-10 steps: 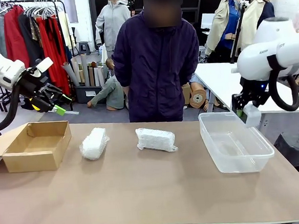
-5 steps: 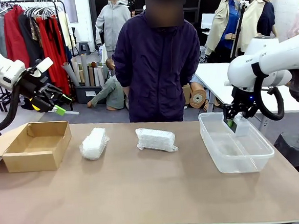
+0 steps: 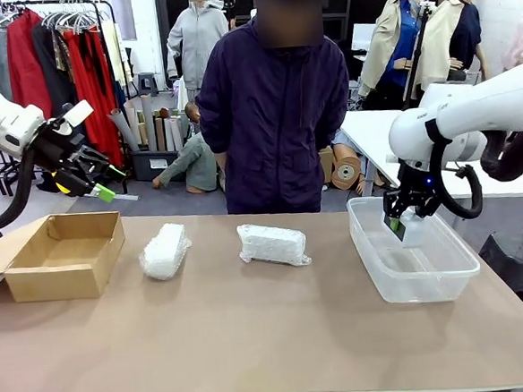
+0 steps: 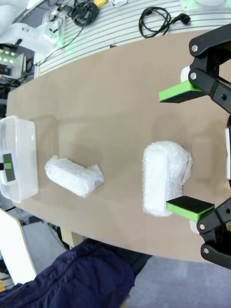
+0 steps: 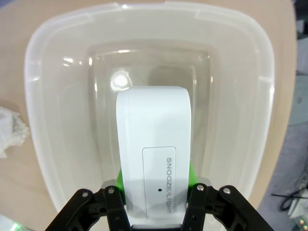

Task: Separate and place wrapped and unwrapped clocks.
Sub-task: If the picked Digital clock is wrapped, place it in the Package Box ; if not, place it in the Organizing box.

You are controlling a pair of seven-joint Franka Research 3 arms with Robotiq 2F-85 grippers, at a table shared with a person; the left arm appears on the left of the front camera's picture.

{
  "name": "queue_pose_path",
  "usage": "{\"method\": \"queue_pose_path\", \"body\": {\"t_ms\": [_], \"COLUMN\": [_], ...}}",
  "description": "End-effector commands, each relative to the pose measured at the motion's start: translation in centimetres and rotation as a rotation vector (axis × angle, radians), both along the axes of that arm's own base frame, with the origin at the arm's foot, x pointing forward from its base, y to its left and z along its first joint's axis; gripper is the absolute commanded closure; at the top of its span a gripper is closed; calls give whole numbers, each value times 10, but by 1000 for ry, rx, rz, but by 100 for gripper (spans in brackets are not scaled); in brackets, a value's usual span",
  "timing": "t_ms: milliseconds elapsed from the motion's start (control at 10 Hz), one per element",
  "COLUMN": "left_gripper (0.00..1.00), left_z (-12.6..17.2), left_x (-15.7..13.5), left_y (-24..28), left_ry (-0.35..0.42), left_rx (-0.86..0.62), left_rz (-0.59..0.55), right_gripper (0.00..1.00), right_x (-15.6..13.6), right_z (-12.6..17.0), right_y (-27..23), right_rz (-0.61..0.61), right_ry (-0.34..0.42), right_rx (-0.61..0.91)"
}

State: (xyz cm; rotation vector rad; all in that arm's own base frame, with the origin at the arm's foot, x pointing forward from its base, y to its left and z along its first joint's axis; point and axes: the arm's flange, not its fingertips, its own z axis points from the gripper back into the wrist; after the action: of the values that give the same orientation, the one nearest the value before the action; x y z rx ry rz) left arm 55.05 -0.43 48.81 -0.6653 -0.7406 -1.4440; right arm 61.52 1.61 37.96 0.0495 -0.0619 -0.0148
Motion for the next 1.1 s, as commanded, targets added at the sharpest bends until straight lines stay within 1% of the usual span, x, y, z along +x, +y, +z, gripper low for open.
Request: {"method": "queue_pose_path", "body": {"t_ms": [0,100,200,300,600,1000], "left_gripper": [0,0,0,0,0,0], "left_z": [1,1,1,1,1,1], "left_x": [0,0,0,0,0,0], "left_y": [-1,-1,-1,-1,-1,-1], "left_ry": [-2,-2,-2,-2,-2,-2], "left_rx": [-5,-5,-5,-5,-5,-5], "left_rz": [-3,-3,-3,-3,-3,-3], "right_gripper": [100,100,100,100,100,100], "right_x": [12,12,10,9,9,7], "right_z": [-4,-10,-21,-28,-36,-50], "right_y": [-7,-8,-9,-10,-14,-12], "right_rz": [-11,-4,-18,-32,-41,-49], "right_ry": [17,27,61,80,119,194], "right_rx": [31,27,16,11,-3,-42]}}
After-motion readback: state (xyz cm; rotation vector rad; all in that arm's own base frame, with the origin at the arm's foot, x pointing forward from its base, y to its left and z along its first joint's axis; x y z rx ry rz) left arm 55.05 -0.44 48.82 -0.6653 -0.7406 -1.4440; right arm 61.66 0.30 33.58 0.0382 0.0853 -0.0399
